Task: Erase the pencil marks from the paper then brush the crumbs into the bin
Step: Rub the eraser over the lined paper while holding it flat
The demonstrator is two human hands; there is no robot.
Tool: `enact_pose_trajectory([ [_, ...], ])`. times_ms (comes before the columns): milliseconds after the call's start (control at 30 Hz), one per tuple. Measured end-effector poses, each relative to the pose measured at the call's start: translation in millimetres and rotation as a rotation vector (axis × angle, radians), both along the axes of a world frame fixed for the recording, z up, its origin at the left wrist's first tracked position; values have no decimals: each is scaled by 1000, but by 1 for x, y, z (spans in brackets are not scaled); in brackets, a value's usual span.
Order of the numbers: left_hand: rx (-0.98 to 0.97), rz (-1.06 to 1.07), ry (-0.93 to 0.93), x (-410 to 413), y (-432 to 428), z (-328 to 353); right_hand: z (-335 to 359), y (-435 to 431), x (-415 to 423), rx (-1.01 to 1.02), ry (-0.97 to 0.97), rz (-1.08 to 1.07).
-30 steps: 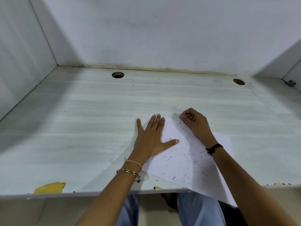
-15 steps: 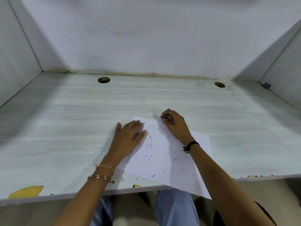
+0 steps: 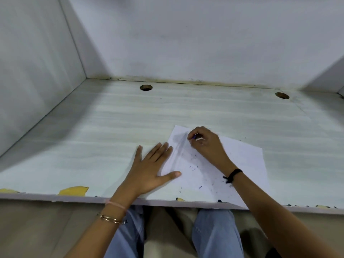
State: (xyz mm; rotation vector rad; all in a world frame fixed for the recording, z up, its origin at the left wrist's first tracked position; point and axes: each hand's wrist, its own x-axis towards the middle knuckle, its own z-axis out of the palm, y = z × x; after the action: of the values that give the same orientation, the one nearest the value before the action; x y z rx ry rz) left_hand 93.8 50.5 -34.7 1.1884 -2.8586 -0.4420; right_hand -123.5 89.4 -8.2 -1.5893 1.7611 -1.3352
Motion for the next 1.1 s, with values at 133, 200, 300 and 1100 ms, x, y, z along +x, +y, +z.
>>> enact_pose_trajectory([
  [133, 13, 18, -14, -6, 3, -1, 2, 14, 36, 147, -8, 202],
  [200, 13, 13, -3, -8, 2, -3, 1, 21, 42, 179, 16, 207],
  [300, -14, 13, 41, -6, -3, -7, 1, 30, 37, 203, 56, 166],
  [1100, -146, 107, -40, -35, 1, -9, 22, 47, 49, 411, 180, 328],
])
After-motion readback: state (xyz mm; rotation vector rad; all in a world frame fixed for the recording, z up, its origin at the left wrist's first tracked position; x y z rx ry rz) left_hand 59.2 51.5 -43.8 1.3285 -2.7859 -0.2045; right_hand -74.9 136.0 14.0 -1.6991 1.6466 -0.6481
